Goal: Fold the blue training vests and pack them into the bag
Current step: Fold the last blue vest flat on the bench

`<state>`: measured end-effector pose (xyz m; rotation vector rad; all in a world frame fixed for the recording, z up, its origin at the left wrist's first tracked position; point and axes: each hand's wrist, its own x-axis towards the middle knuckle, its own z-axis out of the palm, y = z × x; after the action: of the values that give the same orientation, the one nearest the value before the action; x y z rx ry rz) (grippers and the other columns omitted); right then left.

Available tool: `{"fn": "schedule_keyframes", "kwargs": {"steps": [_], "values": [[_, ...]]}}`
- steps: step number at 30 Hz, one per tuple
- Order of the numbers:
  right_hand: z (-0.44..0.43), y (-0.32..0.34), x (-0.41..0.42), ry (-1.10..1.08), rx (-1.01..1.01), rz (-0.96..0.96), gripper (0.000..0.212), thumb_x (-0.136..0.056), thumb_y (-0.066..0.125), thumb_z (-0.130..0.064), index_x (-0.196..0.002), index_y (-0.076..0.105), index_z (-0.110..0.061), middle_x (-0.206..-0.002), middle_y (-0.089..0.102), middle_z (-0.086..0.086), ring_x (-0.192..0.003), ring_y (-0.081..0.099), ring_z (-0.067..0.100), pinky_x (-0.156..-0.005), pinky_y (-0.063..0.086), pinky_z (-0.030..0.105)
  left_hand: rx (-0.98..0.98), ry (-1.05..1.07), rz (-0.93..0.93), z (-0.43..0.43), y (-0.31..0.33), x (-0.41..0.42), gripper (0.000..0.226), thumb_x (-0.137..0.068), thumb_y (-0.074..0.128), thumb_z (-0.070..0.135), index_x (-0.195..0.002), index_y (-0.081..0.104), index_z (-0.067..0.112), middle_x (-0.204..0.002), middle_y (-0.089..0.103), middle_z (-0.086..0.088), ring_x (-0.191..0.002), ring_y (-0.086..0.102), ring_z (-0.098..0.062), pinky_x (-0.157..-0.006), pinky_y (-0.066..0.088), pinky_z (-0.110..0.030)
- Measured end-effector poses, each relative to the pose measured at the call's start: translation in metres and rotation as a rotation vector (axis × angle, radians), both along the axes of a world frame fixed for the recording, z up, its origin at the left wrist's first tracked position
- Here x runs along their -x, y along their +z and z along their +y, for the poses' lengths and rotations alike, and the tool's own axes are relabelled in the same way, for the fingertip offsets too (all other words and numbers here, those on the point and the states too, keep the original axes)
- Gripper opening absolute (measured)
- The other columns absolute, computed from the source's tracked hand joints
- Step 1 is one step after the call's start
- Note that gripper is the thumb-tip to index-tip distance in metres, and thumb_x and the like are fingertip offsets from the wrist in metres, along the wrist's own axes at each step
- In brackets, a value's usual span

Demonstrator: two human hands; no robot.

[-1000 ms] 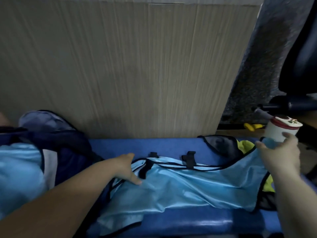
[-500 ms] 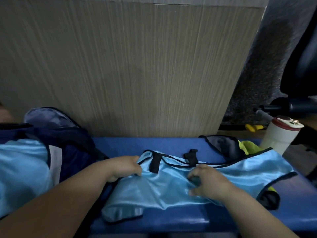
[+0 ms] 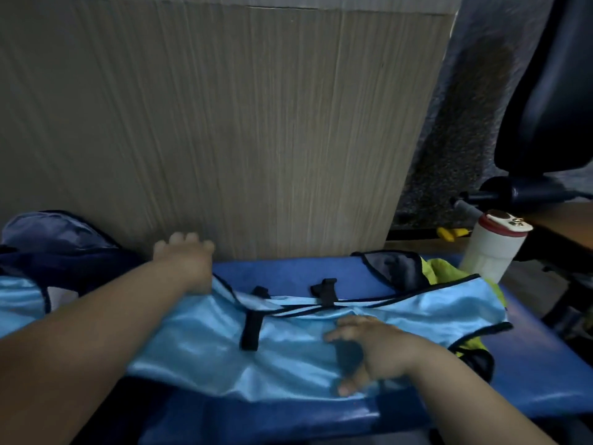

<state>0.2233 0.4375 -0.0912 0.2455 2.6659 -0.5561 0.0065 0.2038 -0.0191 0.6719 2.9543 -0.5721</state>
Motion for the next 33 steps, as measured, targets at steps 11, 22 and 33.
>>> {"fn": "schedule_keyframes", "kwargs": {"steps": [11, 22, 33], "values": [[0.093, 0.038, -0.056, -1.102, -0.348, 0.422, 0.064, -0.080, 0.067, -0.058, -0.136, 0.047, -0.035, -0.135, 0.047, 0.012, -0.125, 0.043, 0.036, -0.098, 0.037, 0.047, -0.672, -0.747, -0.057, 0.063, -0.138, -0.136, 0.033, -0.083, 0.049, 0.046, -0.111, 0.055, 0.032, -0.116, 0.054, 0.014, -0.109, 0.046, -0.011, -0.091, 0.048, -0.032], [0.129, 0.021, -0.087, -1.201, 0.346, 0.620, 0.015, -0.086, 0.074, -0.023, -0.090, 0.067, -0.010, -0.085, 0.068, 0.016, -0.075, 0.063, 0.030, -0.074, 0.050, 0.043, -0.287, -0.394, -0.571, 0.082, -0.112, -0.109, 0.133, -0.052, 0.075, 0.077, -0.150, -0.010, 0.047, -0.159, -0.026, 0.011, -0.143, -0.032, -0.025, -0.111, -0.021, -0.060], [0.152, -0.016, -0.087, -1.188, 0.378, 0.447, 0.081, -0.045, 0.097, -0.037, -0.111, 0.055, -0.017, -0.102, 0.067, 0.010, -0.092, 0.066, 0.033, -0.077, 0.058, 0.049, -0.588, -0.229, -0.147, 0.088, -0.113, -0.094, 0.047, -0.086, 0.046, 0.070, -0.118, 0.049, 0.037, -0.124, 0.044, 0.014, -0.130, 0.032, -0.012, -0.104, 0.022, -0.041]]}}
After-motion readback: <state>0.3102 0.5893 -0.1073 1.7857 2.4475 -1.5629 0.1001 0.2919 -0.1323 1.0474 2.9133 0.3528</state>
